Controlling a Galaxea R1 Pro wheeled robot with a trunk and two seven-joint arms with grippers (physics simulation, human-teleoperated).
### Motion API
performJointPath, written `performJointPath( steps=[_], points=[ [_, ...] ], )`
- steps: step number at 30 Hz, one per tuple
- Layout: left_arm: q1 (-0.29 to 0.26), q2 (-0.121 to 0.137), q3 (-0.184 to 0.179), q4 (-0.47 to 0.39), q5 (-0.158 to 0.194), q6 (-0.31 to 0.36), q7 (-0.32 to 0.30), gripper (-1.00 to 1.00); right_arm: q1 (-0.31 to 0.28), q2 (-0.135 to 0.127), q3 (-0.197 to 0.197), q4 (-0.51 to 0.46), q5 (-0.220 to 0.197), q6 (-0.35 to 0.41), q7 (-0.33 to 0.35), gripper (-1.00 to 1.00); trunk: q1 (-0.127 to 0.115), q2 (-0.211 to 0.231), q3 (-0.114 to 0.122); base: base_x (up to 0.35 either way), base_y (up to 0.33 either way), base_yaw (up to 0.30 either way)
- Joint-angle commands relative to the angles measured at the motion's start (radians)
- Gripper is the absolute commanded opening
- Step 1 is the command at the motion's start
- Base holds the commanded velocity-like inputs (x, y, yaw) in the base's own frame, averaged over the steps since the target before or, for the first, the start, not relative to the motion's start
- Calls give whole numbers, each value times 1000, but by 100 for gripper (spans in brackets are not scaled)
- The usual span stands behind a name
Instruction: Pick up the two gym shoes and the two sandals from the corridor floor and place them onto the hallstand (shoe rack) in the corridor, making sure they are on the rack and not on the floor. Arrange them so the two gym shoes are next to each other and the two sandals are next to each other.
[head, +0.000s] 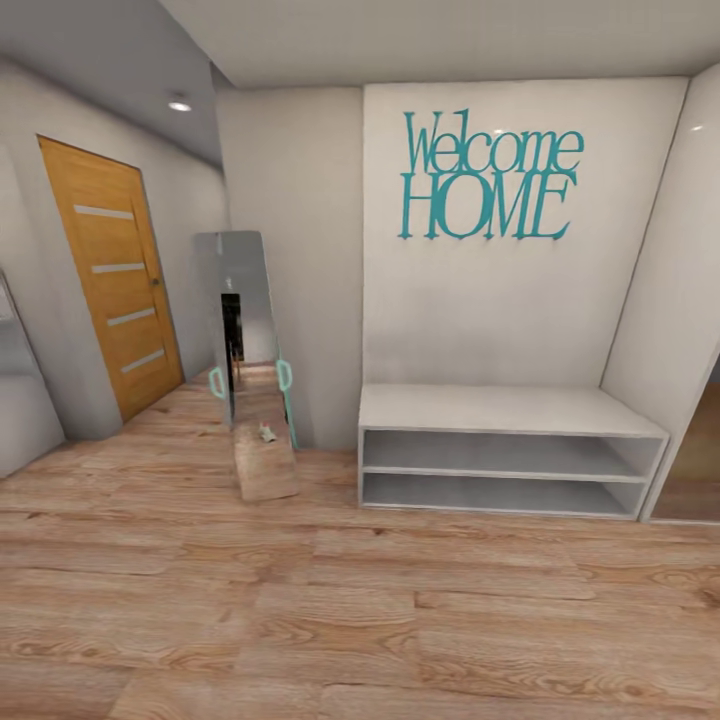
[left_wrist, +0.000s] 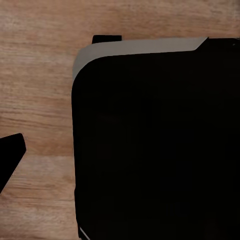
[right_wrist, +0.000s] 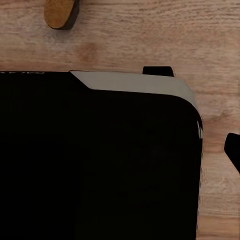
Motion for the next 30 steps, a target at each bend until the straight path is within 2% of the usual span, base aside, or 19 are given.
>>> performJointPath(
  steps=[1, 9, 24, 30],
  points=[
    [0, 0, 0, -1, 1, 1, 0, 100, 0, 0, -1, -1, 0, 0, 0, 100, 0, -1, -1, 0, 173, 0],
    [0, 2, 0, -1, 1, 1, 1, 100, 0, 0, -1, -1, 0, 1, 0, 100, 0, -1, -1, 0, 246, 0],
    [0, 2, 0, -1, 1, 1, 1, 100, 0, 0, -1, -1, -1, 0, 0, 100, 0, -1, -1, 0, 121, -1],
    [0, 2, 0, -1, 0, 1, 1, 100, -1, 0, -1, -1, -1, 0, 0, 100, 0, -1, -1, 0, 277, -121]
  ],
)
